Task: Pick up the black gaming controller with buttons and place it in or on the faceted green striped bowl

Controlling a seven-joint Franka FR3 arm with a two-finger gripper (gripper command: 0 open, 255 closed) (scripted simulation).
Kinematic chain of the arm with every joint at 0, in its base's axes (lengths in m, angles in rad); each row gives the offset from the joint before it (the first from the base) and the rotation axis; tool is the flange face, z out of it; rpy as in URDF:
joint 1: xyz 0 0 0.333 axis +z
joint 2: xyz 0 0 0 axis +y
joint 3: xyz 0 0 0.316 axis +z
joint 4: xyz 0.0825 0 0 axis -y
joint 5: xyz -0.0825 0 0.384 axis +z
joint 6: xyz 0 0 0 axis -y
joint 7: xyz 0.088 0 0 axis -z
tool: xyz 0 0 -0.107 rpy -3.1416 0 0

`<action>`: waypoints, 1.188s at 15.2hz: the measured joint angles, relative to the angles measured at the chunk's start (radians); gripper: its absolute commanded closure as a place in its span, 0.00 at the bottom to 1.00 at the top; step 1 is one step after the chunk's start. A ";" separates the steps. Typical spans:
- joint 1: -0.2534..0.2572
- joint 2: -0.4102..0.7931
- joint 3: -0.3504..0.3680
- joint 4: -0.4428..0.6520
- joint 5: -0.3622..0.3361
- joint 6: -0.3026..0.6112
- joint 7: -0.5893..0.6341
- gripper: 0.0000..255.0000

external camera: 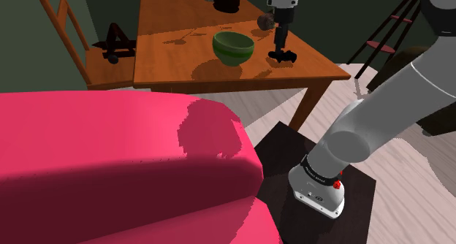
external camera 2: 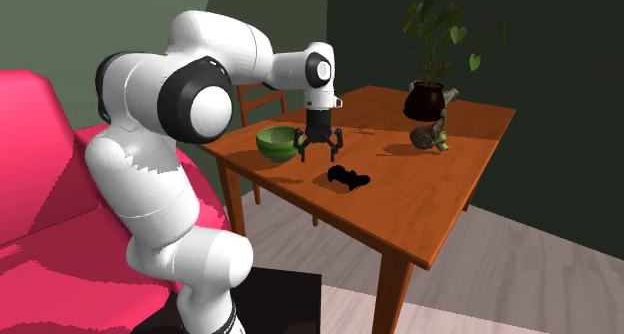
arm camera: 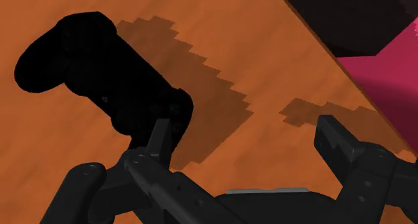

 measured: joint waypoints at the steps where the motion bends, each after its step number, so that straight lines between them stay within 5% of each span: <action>1: -0.004 0.034 -0.014 0.022 -0.002 0.009 -0.035 0.00; 5: -0.018 0.175 -0.051 0.127 0.007 0.039 -0.150 0.00; 18: -0.028 0.182 -0.062 0.037 -0.002 0.136 -0.162 0.00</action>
